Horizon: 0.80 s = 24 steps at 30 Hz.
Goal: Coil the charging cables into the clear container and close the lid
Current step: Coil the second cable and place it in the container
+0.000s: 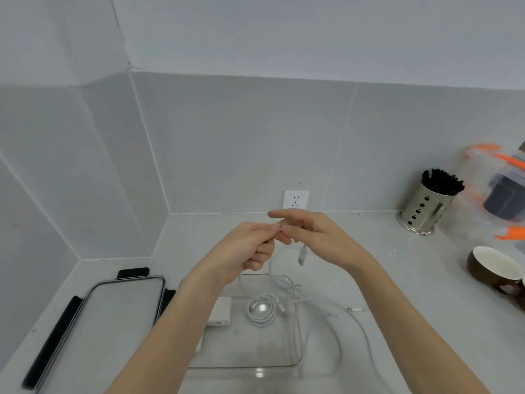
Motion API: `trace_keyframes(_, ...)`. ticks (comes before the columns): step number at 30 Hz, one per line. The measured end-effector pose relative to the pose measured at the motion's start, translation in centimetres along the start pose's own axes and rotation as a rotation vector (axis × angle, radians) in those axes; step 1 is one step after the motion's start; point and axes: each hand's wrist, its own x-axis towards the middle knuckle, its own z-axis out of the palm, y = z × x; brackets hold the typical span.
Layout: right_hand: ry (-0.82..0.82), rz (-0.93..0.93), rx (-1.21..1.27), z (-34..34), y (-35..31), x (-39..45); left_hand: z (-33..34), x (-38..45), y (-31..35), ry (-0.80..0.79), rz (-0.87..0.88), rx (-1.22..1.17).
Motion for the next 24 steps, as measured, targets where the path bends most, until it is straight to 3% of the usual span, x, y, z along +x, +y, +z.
trace_keyframes(4,0.429,0.146,0.537,2.9,2.2,0.4,0.2,-0.1,-0.7,0.147,0.168,-0.321)
trace_keyframes(7,0.392,0.325,0.656,6.2,3.4,-0.3,0.3,-0.1,-1.3,0.204,0.301,-0.504)
trace_keyframes(9,0.210,0.363,0.604,8.2,3.3,-1.4,0.3,-0.1,-1.8,0.245,0.359,-0.525)
trace_keyframes(12,0.000,0.216,0.487,9.1,2.8,-2.7,0.1,0.0,-2.2,0.278,0.356,-0.567)
trace_keyframes(18,0.014,-0.118,-0.070,8.4,4.2,-3.7,-2.1,0.2,-1.5,0.267,0.303,-0.720)
trace_keyframes(21,-0.063,-0.078,-0.265,7.9,5.7,-4.0,-3.4,0.1,-0.9,0.301,0.296,-0.698)
trace_keyframes(24,-0.132,0.039,-0.272,6.8,6.4,-3.4,-3.8,-0.3,-0.8,0.296,0.264,-0.619)
